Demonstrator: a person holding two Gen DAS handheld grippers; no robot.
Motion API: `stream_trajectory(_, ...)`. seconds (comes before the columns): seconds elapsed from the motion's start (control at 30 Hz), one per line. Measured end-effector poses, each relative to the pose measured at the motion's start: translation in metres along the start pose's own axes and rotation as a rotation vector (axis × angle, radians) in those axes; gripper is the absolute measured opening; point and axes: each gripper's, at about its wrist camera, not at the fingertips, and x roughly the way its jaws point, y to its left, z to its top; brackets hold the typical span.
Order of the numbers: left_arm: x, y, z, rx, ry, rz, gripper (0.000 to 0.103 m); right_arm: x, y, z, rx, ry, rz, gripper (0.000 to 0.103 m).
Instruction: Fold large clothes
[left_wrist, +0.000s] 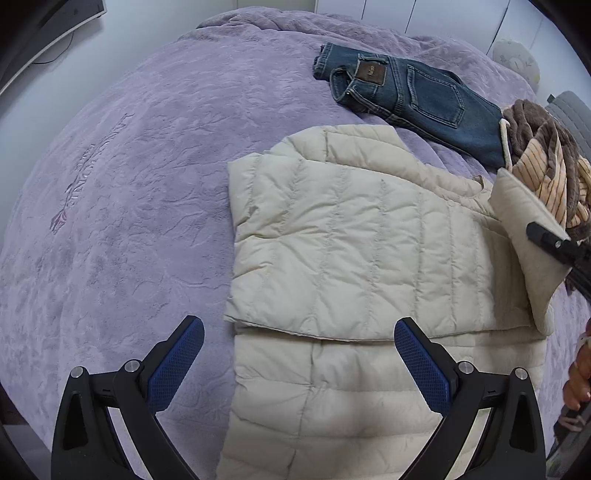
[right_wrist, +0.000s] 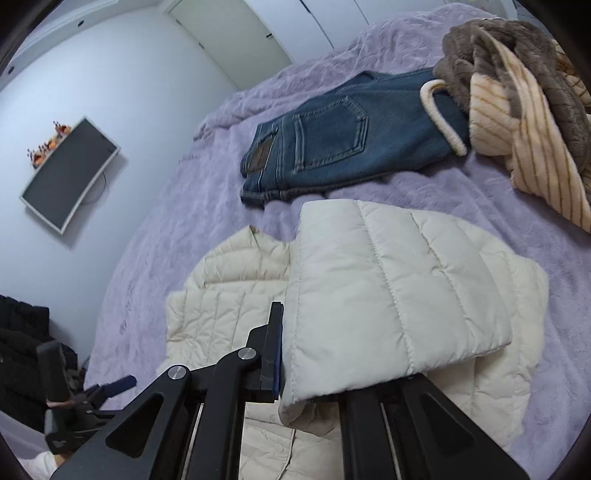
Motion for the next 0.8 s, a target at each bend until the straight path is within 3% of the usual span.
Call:
stream_trajectory(0.17,0.003,0.016,-0.001,-0.029,0.003,-0.007,0.103,0.027,0.004,-0.038,-0.030,0.090,-0.059,0.010)
stream_trajectory(0.33,0.007,0.021,-0.002,-0.037,0.009,-0.024,0.103,0.033,0.000,-0.047,-0.002,0.132,-0.110,0.012)
stream_trajectory(0.4,0.007,0.021,-0.002,-0.034,0.009,-0.030,0.103,0.030,-0.002,-0.047,0.029,0.135,-0.117,0.030)
stream_trajectory(0.47,0.007,0.022,-0.001,-0.031,0.007,-0.037,0.103,0.020,-0.004,-0.047,0.071,0.108,-0.120,0.074)
stream_trajectory(0.5,0.007,0.022,0.000,-0.032,0.006,-0.041,0.103,0.012,-0.007,-0.048,0.102,0.076,-0.124,0.076)
stream_trajectory(0.63,0.008,0.026,0.003,-0.039,0.005,-0.059,0.103,-0.010,-0.026,-0.050,0.256,-0.013,-0.137,0.073)
stream_trajectory(0.73,0.009,0.034,0.006,-0.063,0.005,-0.090,0.103,-0.008,-0.036,-0.040,0.314,-0.032,-0.145,0.023)
stream_trajectory(0.8,0.009,0.041,0.009,-0.088,0.002,-0.123,0.103,-0.004,-0.028,-0.031,0.274,-0.046,-0.147,0.015)
